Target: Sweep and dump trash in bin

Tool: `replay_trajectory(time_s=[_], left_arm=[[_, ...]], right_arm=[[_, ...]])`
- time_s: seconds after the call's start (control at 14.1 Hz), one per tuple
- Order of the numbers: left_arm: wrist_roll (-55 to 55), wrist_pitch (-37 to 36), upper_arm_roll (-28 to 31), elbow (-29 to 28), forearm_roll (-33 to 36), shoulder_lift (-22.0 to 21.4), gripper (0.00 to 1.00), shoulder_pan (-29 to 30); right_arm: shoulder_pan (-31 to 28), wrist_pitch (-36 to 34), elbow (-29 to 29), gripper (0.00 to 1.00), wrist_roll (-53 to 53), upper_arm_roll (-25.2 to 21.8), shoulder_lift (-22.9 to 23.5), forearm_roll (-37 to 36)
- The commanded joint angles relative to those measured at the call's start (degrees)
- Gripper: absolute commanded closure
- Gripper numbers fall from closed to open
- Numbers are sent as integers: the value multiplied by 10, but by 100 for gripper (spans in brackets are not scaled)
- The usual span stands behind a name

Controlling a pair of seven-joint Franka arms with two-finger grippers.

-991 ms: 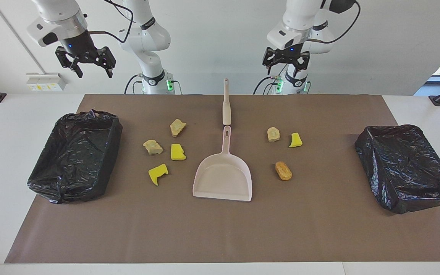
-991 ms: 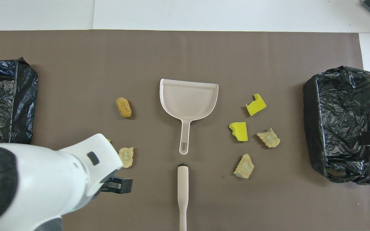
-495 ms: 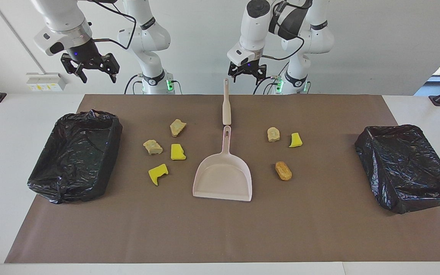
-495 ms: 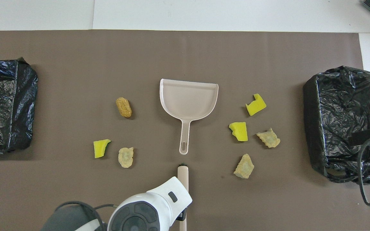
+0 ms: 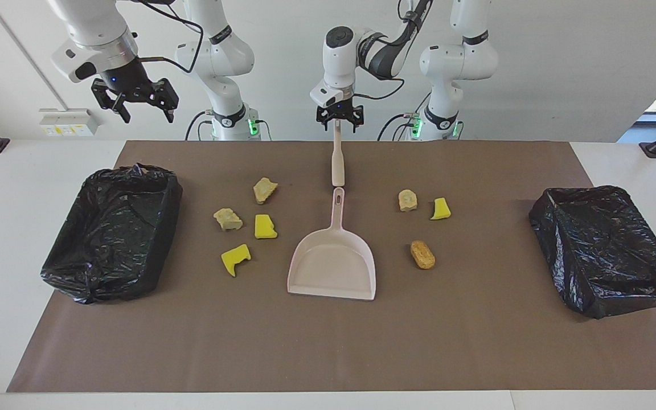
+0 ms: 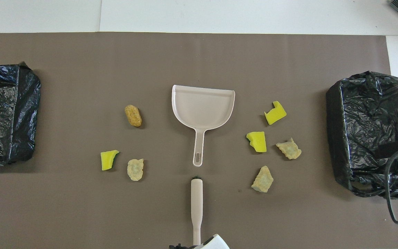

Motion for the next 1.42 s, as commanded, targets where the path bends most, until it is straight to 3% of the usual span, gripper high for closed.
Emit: replay_trajectory(time_s=[0.0,0.42,0.64,0.92,1.2,1.34], left_arm=[[-6,30,-3,-13,-20,-8,2,3],[4,45,-6,-20,-20,9,52,6],[7,35,-6,-19,-19,12,96,7],[15,-14,2,-5,-14,2,100,21],[61,-140,133,35,-7,-26,100,23],[102,-143,182,36,-6,-33,100,23]], right_arm=[[-3,-1,-15,0,-3,1,-14,9],[-3,-7,-15,0,-3,1,-15,8],[-3,-9,-15,0,-4,1,-15,8],[-2,-7,-15,0,-1,8,-14,8],[-2,-3,-13,0,61,51,-1,9],[-2,14,-12,0,81,70,20,25]])
